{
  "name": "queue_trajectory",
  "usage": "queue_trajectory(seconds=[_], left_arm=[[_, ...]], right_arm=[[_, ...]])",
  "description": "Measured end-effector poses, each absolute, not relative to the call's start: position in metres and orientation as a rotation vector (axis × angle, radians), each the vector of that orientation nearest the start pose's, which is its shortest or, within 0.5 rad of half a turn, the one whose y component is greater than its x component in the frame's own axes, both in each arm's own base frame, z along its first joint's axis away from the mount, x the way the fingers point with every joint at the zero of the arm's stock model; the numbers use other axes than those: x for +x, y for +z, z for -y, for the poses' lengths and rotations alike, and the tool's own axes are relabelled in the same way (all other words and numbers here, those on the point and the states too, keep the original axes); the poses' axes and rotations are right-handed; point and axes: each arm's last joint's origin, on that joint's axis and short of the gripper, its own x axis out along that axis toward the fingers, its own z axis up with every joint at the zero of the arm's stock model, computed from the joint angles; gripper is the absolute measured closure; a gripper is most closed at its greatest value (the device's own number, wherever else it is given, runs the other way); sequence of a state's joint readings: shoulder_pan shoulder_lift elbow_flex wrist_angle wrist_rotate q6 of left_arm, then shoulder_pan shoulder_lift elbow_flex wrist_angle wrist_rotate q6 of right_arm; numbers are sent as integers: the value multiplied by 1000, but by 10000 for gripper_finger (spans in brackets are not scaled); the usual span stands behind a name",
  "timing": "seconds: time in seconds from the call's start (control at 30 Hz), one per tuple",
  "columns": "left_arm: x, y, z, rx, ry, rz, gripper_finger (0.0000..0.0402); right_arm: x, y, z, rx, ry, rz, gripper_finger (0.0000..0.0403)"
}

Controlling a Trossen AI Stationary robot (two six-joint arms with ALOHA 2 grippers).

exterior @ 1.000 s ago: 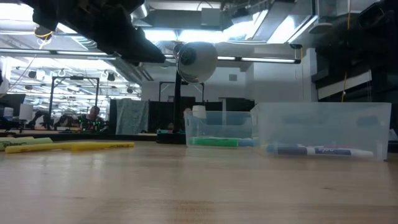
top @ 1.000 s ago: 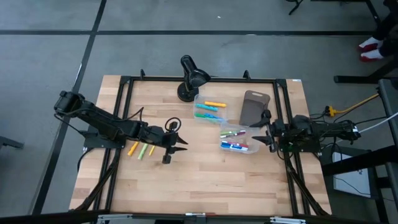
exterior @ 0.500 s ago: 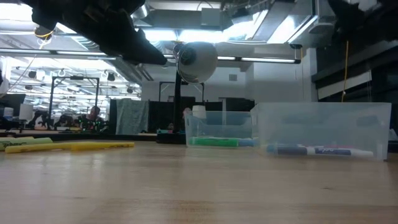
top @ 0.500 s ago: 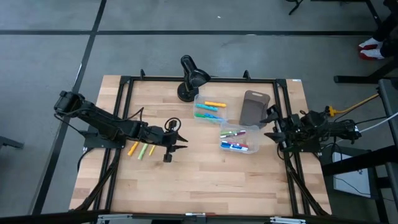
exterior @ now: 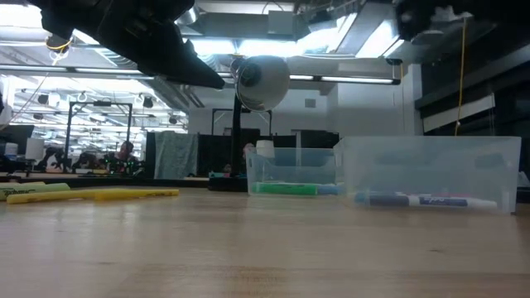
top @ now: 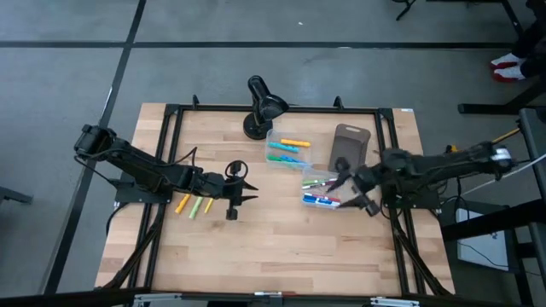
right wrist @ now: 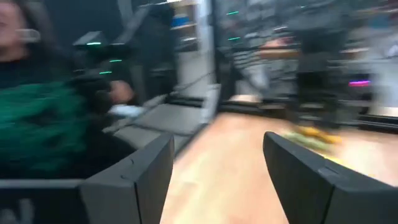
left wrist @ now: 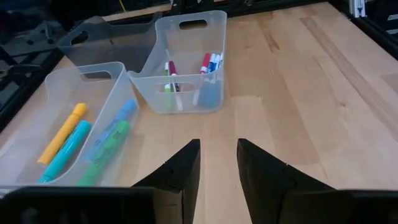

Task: Pick & Place Markers
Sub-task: Put the brown marker pen into the bottom transparent bin

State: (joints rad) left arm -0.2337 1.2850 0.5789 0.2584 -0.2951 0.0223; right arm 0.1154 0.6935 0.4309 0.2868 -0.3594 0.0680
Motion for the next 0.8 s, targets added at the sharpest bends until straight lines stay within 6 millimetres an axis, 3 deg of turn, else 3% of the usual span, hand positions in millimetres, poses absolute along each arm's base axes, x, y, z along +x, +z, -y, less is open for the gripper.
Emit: queue_trajectory(seconds=[0.17, 0.37, 0.8], left_arm=[[252, 202, 51, 140, 56, -438, 298], [251, 200, 51, 144, 55, -456, 301], [250, 199, 51, 158, 53, -470, 302]], right_arm=[[194, 285, -52, 137, 716, 95, 159], [225, 286, -78, 177, 807, 44, 159], [284, 255, -118, 340, 843, -212, 159]])
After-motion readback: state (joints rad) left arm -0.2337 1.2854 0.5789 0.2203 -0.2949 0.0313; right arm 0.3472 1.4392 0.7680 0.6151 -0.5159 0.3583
